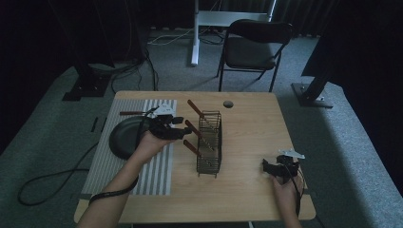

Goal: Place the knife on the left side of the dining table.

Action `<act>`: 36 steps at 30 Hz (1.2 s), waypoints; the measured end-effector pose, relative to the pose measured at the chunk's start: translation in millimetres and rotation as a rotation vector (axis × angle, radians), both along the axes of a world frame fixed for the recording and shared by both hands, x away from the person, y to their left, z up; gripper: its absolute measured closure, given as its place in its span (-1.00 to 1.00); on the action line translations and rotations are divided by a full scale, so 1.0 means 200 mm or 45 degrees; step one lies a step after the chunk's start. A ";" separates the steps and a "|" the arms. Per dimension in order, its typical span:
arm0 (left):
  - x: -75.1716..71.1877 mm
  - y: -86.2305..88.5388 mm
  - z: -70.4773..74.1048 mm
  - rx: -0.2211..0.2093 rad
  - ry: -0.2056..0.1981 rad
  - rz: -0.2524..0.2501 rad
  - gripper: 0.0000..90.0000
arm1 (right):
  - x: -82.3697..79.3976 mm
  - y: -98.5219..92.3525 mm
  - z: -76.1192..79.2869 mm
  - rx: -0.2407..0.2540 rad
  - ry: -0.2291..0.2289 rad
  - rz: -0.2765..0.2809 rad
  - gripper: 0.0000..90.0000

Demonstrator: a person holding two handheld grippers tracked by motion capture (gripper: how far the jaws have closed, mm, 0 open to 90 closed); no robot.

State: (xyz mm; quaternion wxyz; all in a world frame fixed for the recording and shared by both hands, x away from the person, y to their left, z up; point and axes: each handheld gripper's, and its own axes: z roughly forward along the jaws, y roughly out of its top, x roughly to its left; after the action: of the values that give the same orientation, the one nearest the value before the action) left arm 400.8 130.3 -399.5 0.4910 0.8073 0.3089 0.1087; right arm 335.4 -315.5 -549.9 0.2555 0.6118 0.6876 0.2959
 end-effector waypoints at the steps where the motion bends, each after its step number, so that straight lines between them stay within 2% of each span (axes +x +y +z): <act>1: 0.00 0.00 0.00 -0.022 0.005 -0.015 0.04 | 0.00 0.00 0.00 0.000 0.000 0.000 -0.74; 4: 0.01 0.01 0.01 -0.049 -0.006 -0.051 0.14 | 0.00 0.00 0.00 0.000 0.000 0.000 -0.74; 5: 0.02 0.01 0.01 -0.090 0.005 -0.083 0.14 | 0.00 0.00 0.00 0.000 0.000 0.000 -0.74; 6: 0.02 0.01 0.01 -0.079 0.005 -0.089 0.26 | 0.00 0.00 0.00 0.000 0.000 0.000 -0.74; 8: 0.02 0.00 0.01 -0.068 0.007 -0.104 0.26 | 0.00 0.00 0.00 0.000 0.000 0.000 -0.74; 9: 0.01 -0.01 0.01 -0.021 0.008 -0.110 0.26 | 0.00 0.00 0.00 0.000 0.000 0.000 -0.74; 10: 0.01 -0.02 0.00 -0.008 0.008 -0.116 0.26 | 0.00 0.00 0.00 0.000 0.000 0.000 -0.74; 11: 0.01 -0.02 0.00 -0.015 0.006 -0.125 0.26 | 0.00 0.00 0.00 0.000 0.000 0.000 -0.74; 14: 0.01 -0.02 -0.01 -0.026 0.004 -0.117 0.47 | 0.00 0.00 0.00 0.000 0.000 0.000 -0.74; 15: 0.01 -0.02 -0.01 -0.026 0.004 -0.117 0.47 | 0.00 0.00 0.00 0.000 0.000 0.000 -0.74; 16: 0.01 -0.02 -0.01 -0.057 0.009 -0.131 0.57 | 0.00 0.00 0.00 0.001 0.000 -0.001 -0.74; 21: -0.01 -0.04 0.01 -0.110 0.036 -0.189 0.65 | 0.00 0.00 0.00 -0.001 -0.002 0.001 -0.74; 25: -0.01 -0.07 0.02 -0.109 0.041 -0.166 0.67 | 0.00 0.00 0.00 0.000 -0.002 0.000 -0.74; 29: -0.01 -0.08 0.03 -0.128 0.041 -0.142 0.68 | 0.00 0.00 0.00 0.000 -0.002 0.000 -0.74; 31: -0.01 -0.07 0.04 -0.120 0.034 -0.137 0.68 | 0.00 0.00 0.00 0.000 -0.002 0.000 -0.74; 33: -0.02 -0.07 0.05 -0.147 0.042 -0.134 0.68 | 0.00 0.00 0.00 0.000 -0.002 -0.001 -0.74; 36: -0.04 -0.07 0.08 -0.141 0.019 -0.129 0.68 | 0.00 0.00 0.00 0.000 -0.002 0.000 -0.74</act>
State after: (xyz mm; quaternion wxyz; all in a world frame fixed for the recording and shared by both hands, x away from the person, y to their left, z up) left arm 392.6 117.0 -384.3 0.5374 0.7942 0.2769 0.0606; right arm 335.5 -315.5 -550.0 0.2562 0.6116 0.6874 0.2963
